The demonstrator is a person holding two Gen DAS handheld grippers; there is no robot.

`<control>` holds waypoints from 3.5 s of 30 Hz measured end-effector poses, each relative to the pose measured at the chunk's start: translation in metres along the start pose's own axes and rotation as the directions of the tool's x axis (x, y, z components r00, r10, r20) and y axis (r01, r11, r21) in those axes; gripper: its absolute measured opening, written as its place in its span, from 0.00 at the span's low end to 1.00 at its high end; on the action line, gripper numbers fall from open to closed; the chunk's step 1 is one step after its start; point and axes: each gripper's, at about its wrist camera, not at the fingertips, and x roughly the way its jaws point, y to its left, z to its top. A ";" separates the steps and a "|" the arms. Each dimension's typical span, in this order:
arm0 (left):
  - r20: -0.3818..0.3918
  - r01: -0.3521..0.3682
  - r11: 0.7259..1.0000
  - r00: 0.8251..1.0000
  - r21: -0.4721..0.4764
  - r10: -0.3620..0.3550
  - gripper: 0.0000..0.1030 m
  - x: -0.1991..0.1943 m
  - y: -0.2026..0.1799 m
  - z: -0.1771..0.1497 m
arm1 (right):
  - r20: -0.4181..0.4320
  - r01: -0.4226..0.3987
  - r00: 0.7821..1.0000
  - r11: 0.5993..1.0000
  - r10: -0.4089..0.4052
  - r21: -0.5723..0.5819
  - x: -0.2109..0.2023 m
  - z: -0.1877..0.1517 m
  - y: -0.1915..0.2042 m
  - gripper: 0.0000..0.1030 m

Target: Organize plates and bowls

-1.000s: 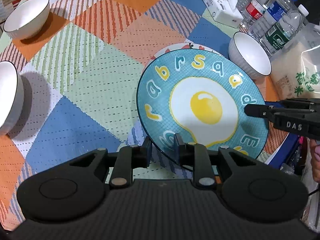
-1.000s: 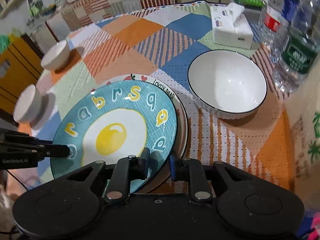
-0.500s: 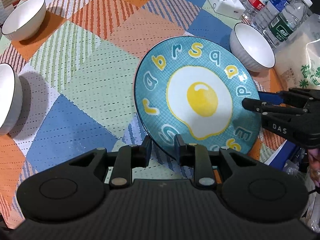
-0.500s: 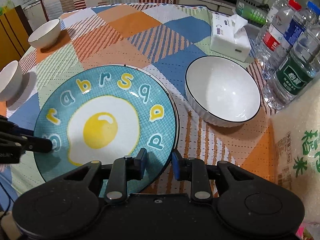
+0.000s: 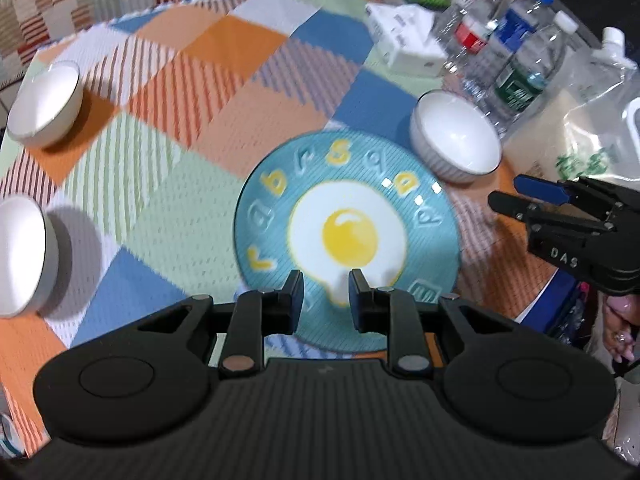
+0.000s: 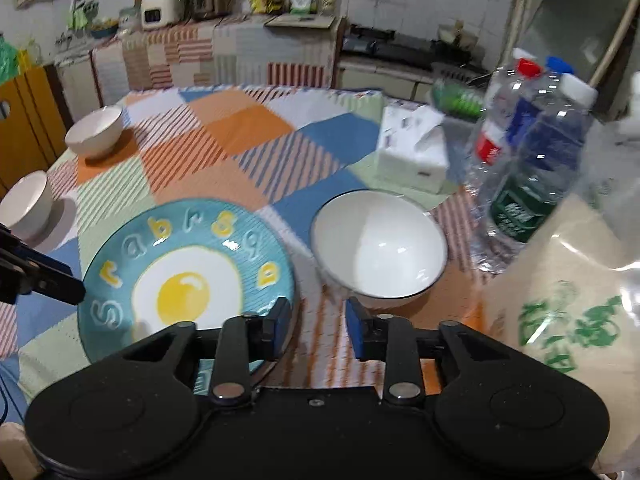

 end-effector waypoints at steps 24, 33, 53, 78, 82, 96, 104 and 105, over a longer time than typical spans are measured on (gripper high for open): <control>0.136 0.080 0.996 0.987 0.027 -0.083 0.56 0.095 -0.054 0.096 | 0.002 0.045 0.999 0.995 -0.045 0.084 0.086 -0.023 -0.050 0.71; 0.107 0.082 0.992 0.990 0.096 -0.092 0.54 0.147 -0.074 0.106 | 0.050 0.016 0.999 0.999 -0.018 0.049 0.110 -0.022 -0.056 0.84; 0.102 0.151 0.988 0.983 0.044 -0.155 0.17 0.137 -0.069 0.123 | 0.123 -0.049 0.991 0.999 0.051 -0.025 0.104 -0.003 -0.051 0.82; 0.199 0.035 0.980 0.980 -0.195 0.004 0.17 0.040 0.078 0.130 | 0.099 -0.240 0.953 0.916 0.285 -0.321 0.100 0.115 0.065 0.85; 0.181 0.000 0.972 0.982 -0.237 0.044 0.17 0.053 0.099 0.125 | 0.043 -0.288 0.947 0.899 0.319 -0.330 0.119 0.121 0.085 0.85; 0.155 -0.057 0.953 0.982 -0.296 0.107 0.17 0.096 0.132 0.110 | -0.077 -0.317 0.948 0.900 0.309 -0.299 0.175 0.116 0.118 0.85; 0.105 -0.099 0.950 0.985 -0.296 0.135 0.16 0.108 0.135 0.103 | -0.187 -0.302 0.950 0.889 0.250 -0.344 0.189 0.114 0.132 0.85; 0.103 -0.099 0.949 0.986 -0.298 0.135 0.16 0.106 0.135 0.103 | -0.171 -0.293 0.954 0.885 0.246 -0.362 0.185 0.114 0.133 0.85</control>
